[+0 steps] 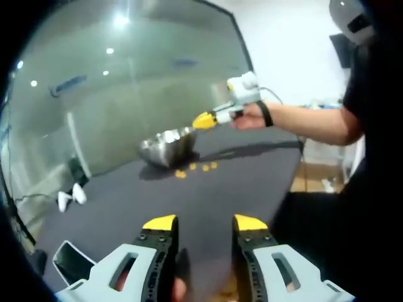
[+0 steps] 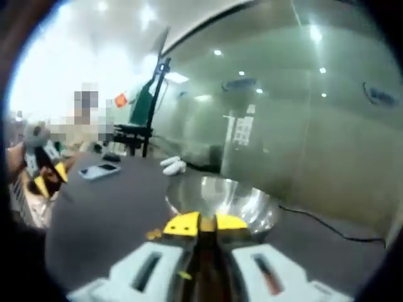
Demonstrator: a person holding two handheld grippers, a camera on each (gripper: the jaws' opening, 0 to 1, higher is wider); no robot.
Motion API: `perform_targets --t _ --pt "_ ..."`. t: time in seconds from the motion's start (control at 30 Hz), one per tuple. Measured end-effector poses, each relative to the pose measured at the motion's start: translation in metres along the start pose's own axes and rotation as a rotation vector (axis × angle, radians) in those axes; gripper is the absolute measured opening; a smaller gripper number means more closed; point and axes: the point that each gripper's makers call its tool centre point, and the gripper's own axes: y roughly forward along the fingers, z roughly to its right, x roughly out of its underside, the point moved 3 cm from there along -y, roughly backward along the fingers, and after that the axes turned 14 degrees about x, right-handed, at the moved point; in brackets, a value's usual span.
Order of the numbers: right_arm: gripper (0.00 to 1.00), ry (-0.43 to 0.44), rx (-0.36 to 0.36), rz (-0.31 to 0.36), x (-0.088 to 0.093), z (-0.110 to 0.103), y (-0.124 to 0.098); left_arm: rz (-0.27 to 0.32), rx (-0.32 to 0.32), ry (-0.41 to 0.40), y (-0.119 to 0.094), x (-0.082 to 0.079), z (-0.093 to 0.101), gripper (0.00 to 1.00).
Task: Pick up the QQ candy scattered on the table and place it into the stainless steel bowl on the table
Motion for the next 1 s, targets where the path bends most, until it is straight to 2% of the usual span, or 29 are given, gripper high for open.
perform_targets --t 0.2,0.3,0.4,0.5,0.7,0.9,1.0 --pt "0.09 0.055 0.013 0.009 -0.006 0.004 0.013 -0.001 -0.004 -0.005 -0.002 0.0 0.0 0.35" --pt "0.09 0.058 0.024 0.0 -0.004 0.011 0.028 -0.002 -0.007 -0.004 -0.002 0.0 0.0 0.35" --pt "0.09 0.045 0.043 -0.015 -0.002 0.017 0.034 0.01 -0.015 -0.007 -0.002 -0.003 -0.002 0.34" --pt "0.09 0.049 0.044 -0.022 -0.001 0.021 0.04 -0.002 -0.023 0.014 -0.002 -0.004 -0.003 0.31" --pt "0.09 0.071 0.046 -0.039 0.003 0.023 0.041 -0.009 -0.013 0.004 0.0 -0.003 0.0 0.24" --pt "0.09 0.072 0.043 -0.052 0.006 0.025 0.048 -0.006 -0.011 -0.006 0.001 -0.003 -0.001 0.24" --pt "0.1 0.089 0.068 -0.067 0.007 0.028 0.05 -0.001 -0.006 -0.009 0.002 -0.004 -0.001 0.24"
